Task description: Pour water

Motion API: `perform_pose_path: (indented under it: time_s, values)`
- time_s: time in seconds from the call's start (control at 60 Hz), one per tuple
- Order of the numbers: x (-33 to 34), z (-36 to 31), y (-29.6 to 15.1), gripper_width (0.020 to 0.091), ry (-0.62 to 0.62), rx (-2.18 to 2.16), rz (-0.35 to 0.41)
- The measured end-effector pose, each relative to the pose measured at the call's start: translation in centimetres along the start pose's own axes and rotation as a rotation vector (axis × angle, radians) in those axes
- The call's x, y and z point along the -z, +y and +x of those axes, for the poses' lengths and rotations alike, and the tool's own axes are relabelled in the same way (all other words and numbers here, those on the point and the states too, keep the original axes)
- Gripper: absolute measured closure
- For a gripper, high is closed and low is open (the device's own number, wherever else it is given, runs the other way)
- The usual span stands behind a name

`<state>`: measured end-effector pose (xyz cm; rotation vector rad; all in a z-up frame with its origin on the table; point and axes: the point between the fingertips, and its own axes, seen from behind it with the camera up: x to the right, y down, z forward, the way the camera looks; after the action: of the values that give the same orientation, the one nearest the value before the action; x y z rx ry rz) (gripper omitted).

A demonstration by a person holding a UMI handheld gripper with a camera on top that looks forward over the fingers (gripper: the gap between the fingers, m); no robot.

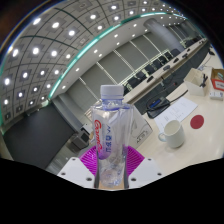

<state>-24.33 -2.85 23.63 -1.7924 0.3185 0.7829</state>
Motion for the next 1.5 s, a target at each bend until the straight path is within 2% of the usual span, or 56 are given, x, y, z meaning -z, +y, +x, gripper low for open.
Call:
perform_pose_path:
  time_s: [0.333, 0.55, 0.767, 0.9, 1.0, 1.1, 1.3, 1.417, 1.5]
  values:
    - [-8.7, 4.1, -4.8, 0.0775, -0.175, -1.043, -0.019]
    - [-12.5, 6.2, -4.4, 0.0777, -0.220, -1.342, -0.044]
    - [-12.9, 7.5, -3.4, 0.0774, -0.205, -1.452, -0.086]
    - [-12.7, 7.0, -3.5, 0.0777, -0.192, -1.346, -0.124]
    - [-12.1, 5.8, -5.6, 0.0775, -0.207, -1.186, -0.134]
    - [-10.8, 4.9, -9.5, 0.0774, -0.231, -0.973, -0.110]
    - [-9.0, 6.0, -18.6, 0.0774, -0.189, -0.419, 0.032]
    - [-7.1, 9.1, -24.0, 0.0771, -0.109, -0.119, 0.120]
    - [-5.8, 12.3, -26.2, 0.0772, -0.036, 0.068, 0.154]
